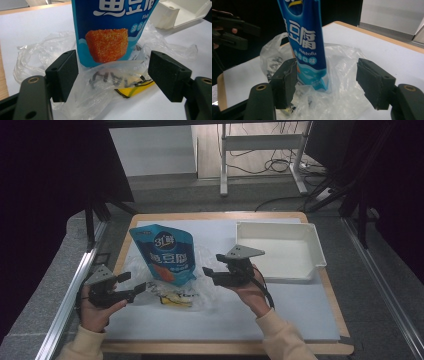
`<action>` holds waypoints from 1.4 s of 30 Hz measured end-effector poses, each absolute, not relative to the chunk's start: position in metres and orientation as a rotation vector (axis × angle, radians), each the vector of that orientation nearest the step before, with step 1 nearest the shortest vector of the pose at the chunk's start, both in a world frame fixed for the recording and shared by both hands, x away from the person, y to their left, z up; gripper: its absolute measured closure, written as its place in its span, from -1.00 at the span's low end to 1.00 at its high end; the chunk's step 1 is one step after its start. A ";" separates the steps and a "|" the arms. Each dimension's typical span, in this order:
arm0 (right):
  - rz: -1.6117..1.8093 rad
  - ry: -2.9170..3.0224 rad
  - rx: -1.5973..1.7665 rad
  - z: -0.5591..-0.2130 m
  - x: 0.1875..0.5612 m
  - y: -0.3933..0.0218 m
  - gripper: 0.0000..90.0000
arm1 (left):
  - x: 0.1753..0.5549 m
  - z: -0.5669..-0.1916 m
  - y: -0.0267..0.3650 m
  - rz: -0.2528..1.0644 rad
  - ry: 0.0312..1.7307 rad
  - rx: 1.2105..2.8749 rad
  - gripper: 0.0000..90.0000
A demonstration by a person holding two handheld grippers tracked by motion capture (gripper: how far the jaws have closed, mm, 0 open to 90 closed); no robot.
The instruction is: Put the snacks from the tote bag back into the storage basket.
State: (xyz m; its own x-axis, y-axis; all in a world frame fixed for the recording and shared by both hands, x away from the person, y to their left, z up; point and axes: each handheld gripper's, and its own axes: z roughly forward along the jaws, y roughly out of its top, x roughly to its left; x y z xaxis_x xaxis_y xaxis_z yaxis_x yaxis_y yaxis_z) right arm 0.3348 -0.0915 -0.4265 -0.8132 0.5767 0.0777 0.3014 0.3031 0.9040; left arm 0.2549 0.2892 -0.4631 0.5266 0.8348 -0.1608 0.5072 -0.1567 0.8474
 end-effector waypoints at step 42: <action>1.572 2.311 0.743 -0.385 0.370 -0.029 0.04 | 0.251 -0.456 0.294 0.438 1.133 1.797 -0.47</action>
State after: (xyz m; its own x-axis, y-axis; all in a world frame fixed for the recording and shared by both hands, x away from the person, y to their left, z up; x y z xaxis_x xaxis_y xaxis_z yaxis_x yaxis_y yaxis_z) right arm 0.3704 -0.0292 -0.3846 -0.8392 0.5382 0.0778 0.2701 0.2885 0.9186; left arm 0.2514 0.2943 -0.4560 0.5098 0.8433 -0.1702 0.5098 -0.1368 0.8493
